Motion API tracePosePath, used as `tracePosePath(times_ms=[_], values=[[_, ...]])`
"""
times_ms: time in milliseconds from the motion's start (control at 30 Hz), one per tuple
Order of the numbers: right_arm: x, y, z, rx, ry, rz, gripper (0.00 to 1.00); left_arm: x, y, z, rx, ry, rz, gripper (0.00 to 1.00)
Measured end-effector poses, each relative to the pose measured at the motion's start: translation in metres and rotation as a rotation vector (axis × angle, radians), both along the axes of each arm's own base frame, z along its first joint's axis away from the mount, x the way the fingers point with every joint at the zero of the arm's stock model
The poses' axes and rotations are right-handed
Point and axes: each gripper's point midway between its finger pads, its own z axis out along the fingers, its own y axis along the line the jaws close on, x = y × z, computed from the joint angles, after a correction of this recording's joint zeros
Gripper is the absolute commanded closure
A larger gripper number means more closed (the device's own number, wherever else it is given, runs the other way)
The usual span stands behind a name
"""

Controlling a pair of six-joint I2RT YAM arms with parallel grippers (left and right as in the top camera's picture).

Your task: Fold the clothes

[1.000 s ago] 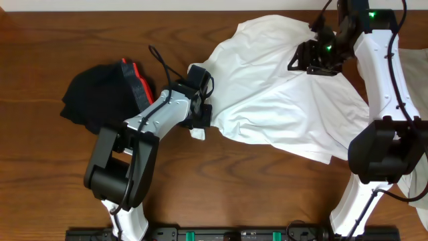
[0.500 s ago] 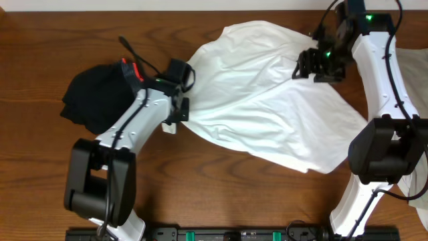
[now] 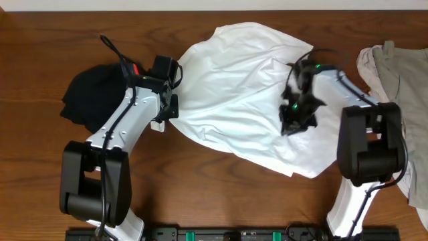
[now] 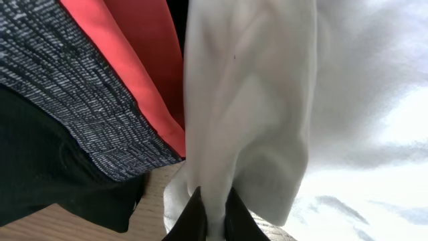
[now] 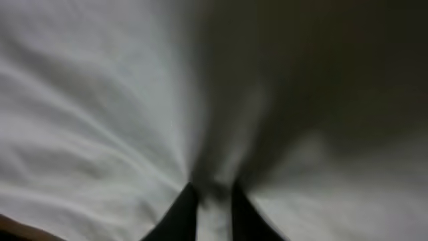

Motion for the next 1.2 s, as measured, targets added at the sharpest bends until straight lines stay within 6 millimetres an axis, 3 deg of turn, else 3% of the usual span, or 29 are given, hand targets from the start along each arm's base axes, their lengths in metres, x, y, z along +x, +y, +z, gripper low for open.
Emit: tracePosePath(times_ms=[167,300,467,567,667,867,1067,1200], values=[[0.021,0.002,-0.002,-0.029,-0.156,-0.08,0.99,0.0,0.0,0.0,0.001,0.002,0.0,0.93],[0.079,-0.007,0.001,-0.067,-0.388,-0.164,0.99,-0.001,0.0,0.0,0.001,0.004,0.0,0.93],[0.125,-0.039,0.005,-0.09,-0.515,-0.274,0.97,-0.003,0.0,-0.001,0.002,0.012,-0.001,0.93],[0.142,-0.057,0.008,-0.079,-0.536,-0.306,0.67,-0.003,-0.001,-0.001,-0.001,0.013,-0.004,0.92],[0.153,-0.067,0.021,-0.054,-0.538,-0.29,0.52,-0.003,-0.001,-0.001,0.0,0.014,-0.004,0.92],[0.144,-0.067,0.07,0.055,-0.46,-0.232,0.49,-0.006,0.0,-0.001,0.005,0.023,-0.004,0.88],[0.076,-0.051,0.102,0.116,-0.239,-0.206,0.54,-0.006,0.0,-0.001,0.007,0.026,-0.004,0.85],[0.049,-0.044,0.098,0.09,-0.154,-0.181,0.55,-0.006,0.0,-0.001,0.007,0.025,-0.003,0.85]])
